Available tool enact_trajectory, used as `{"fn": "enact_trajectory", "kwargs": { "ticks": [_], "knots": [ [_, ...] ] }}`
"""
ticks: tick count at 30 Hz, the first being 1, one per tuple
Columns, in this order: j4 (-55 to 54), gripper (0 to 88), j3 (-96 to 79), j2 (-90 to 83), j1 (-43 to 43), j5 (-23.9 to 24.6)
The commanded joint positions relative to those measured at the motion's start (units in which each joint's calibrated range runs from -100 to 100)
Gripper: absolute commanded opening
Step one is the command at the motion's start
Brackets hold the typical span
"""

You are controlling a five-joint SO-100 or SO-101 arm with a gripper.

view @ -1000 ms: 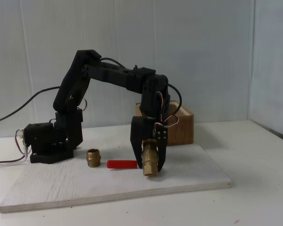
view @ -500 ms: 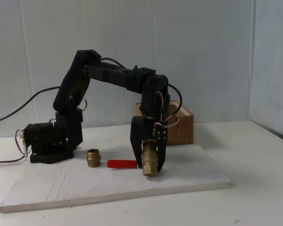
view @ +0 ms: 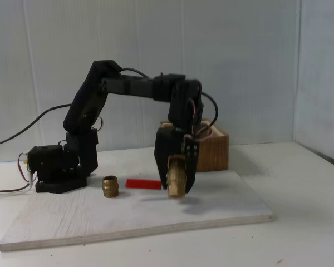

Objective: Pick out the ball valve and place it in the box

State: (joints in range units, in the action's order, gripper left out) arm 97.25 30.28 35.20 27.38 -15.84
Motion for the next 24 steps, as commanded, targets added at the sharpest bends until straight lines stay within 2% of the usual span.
{"fn": "enact_trajectory", "kwargs": {
  "ticks": [1, 13, 24],
  "knots": [
    [2.15, 3.8, 6.28, -2.26, -0.59, 0.00],
    [2.06, 3.8, 8.62, -4.21, -3.62, -0.05],
    [2.06, 3.7, 8.62, -17.60, -10.18, 0.00]
  ]
}}
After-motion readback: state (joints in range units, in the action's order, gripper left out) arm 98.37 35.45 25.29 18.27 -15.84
